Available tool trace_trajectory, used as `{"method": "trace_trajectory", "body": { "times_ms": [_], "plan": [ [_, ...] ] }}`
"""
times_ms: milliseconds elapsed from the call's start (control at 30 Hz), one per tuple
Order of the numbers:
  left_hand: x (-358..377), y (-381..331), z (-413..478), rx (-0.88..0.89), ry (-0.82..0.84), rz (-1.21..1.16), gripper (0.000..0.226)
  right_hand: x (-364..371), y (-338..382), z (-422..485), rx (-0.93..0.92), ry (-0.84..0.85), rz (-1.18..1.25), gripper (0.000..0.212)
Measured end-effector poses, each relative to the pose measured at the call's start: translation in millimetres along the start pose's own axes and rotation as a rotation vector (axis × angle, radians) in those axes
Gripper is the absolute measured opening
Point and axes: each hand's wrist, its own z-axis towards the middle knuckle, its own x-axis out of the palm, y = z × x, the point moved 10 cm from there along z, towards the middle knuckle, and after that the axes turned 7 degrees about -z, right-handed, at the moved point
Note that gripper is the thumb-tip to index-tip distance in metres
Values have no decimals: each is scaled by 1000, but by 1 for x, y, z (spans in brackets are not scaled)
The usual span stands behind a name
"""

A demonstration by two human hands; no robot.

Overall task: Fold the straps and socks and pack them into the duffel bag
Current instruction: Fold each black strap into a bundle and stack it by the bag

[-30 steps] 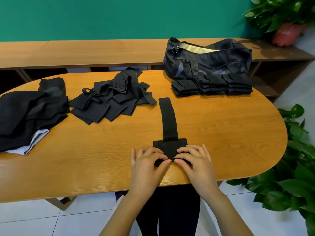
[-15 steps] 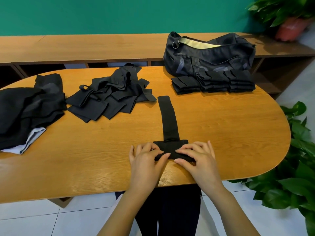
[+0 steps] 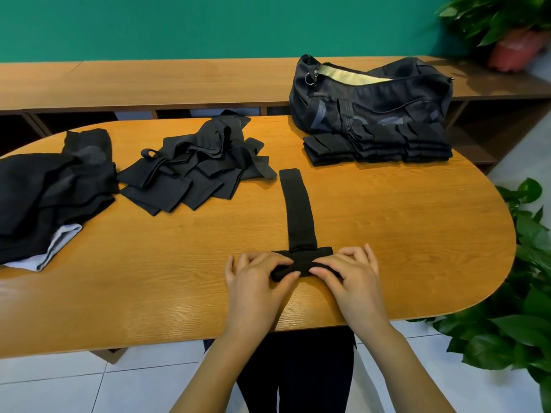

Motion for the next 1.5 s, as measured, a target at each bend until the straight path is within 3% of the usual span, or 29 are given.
{"method": "trace_trajectory", "body": {
  "times_ms": [400, 600, 767, 933, 1033, 1167, 1300, 1400, 1500],
  "plan": [
    [-5, 2, 7, -49, -100, 49, 21, -6, -15, 5, 141, 57, -1, 40],
    [-4, 5, 13, -86, -81, 23, 33, -8, -16, 9, 190, 38, 29, 51],
    [-3, 9, 20, -85, -24, 31, 30, -3, -20, 11, 186, 100, 17, 30],
    [3, 6, 19, -18, 79, 101, 28, 0, -18, 14, 176, 124, 8, 26],
    [-3, 8, 18, -46, 8, 75, 23, -2, -18, 17, 215, 104, 18, 31],
    [-7, 11, 19, -95, -84, 9, 40, -5, -17, 19, 238, 48, 13, 38],
    [-6, 13, 25, -102, -109, 31, 42, -6, -22, 18, 247, 59, 6, 36],
    [-7, 18, 31, -118, -128, 22, 40, -2, -21, 20, 160, 135, -46, 41],
    [-8, 21, 36, -145, -136, 7, 39, -6, -18, 22, 95, 108, -66, 32]
  ]
}}
